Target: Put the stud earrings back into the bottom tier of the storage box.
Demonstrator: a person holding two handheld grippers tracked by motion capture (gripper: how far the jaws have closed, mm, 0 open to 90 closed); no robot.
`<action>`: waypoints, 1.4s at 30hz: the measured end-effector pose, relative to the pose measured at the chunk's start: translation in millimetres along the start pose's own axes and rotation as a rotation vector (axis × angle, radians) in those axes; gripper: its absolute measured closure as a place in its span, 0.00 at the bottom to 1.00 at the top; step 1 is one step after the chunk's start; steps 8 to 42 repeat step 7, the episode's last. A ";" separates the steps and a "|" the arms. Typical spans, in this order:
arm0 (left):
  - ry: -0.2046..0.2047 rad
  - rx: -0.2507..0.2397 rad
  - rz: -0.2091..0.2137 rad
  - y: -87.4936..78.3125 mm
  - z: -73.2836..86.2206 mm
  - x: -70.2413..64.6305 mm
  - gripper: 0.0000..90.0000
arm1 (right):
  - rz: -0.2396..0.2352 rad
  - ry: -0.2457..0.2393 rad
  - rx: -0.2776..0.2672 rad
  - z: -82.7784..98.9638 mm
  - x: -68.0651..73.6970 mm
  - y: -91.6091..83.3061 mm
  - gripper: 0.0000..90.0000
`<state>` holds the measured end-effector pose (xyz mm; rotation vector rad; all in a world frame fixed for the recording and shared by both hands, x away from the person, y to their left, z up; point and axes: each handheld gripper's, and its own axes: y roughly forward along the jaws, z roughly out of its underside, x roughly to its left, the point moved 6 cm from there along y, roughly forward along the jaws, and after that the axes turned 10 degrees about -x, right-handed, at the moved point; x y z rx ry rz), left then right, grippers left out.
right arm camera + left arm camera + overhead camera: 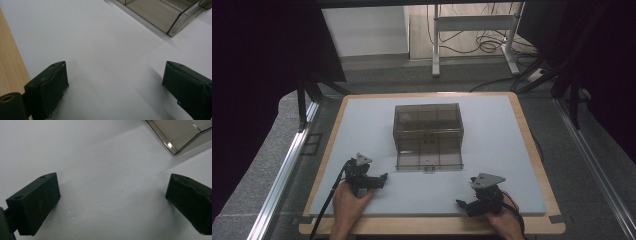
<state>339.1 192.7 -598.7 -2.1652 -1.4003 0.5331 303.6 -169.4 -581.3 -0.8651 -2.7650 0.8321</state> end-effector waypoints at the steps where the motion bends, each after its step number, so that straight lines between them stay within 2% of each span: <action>1: 0.000 0.000 0.000 0.0 0.0 0.0 0.00 | 0.002 0.004 -0.002 0.2 0.1 0.0 0.06; 42: -0.005 -0.005 0.000 0.4 -0.1 -0.6 0.00 | 0.009 0.010 -0.013 0.9 0.4 0.1 0.06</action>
